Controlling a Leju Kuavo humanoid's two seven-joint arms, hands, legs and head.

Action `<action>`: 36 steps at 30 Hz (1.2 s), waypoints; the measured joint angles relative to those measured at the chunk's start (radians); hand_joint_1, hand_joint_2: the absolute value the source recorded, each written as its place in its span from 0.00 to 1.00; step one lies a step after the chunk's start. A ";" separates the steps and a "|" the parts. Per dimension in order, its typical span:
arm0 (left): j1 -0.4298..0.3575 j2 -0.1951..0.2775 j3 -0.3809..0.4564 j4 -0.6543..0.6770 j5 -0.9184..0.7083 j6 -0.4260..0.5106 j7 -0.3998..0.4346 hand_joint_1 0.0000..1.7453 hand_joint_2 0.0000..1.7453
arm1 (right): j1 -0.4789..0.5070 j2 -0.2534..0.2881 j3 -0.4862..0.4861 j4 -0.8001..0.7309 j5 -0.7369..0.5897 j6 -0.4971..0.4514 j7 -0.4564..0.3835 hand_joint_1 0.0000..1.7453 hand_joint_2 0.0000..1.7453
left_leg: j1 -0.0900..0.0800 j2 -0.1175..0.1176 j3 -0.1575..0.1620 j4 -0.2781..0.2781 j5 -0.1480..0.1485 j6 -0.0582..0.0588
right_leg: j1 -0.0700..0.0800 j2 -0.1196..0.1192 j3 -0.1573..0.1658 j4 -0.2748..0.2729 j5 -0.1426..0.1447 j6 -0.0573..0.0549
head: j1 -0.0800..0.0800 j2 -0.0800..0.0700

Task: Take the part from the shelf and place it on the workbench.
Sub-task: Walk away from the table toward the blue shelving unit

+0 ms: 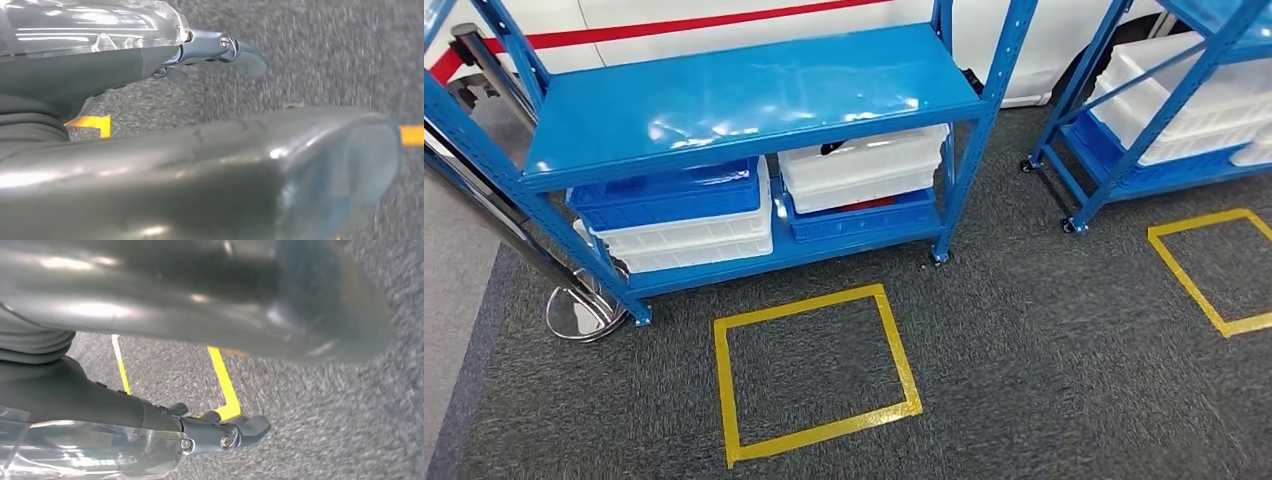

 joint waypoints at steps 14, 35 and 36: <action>0.004 0.000 -0.002 0.009 -0.009 0.000 -0.005 0.00 0.00 | 0.001 -0.002 0.002 -0.001 0.014 0.001 0.000 0.00 0.00 | 0.014 -0.110 0.004 0.017 -0.019 -0.044 | -0.029 0.075 -0.082 -0.011 0.099 -0.005 | 0.001 0.000; 0.006 0.001 -0.001 0.010 0.011 -0.023 -0.037 0.00 0.00 | -0.002 0.002 -0.003 -0.002 -0.030 -0.016 -0.002 0.00 0.00 | 0.012 -0.025 0.089 -0.028 -0.054 -0.001 | -0.030 0.036 -0.207 0.236 -0.015 0.038 | 0.000 0.000; 0.006 0.001 -0.001 0.010 0.011 -0.023 -0.036 0.00 0.00 | 0.001 0.002 -0.003 -0.002 -0.030 -0.015 -0.002 0.00 0.00 | 0.012 -0.030 0.097 -0.028 -0.060 -0.002 | -0.030 0.036 -0.218 0.230 0.005 0.038 | 0.000 0.000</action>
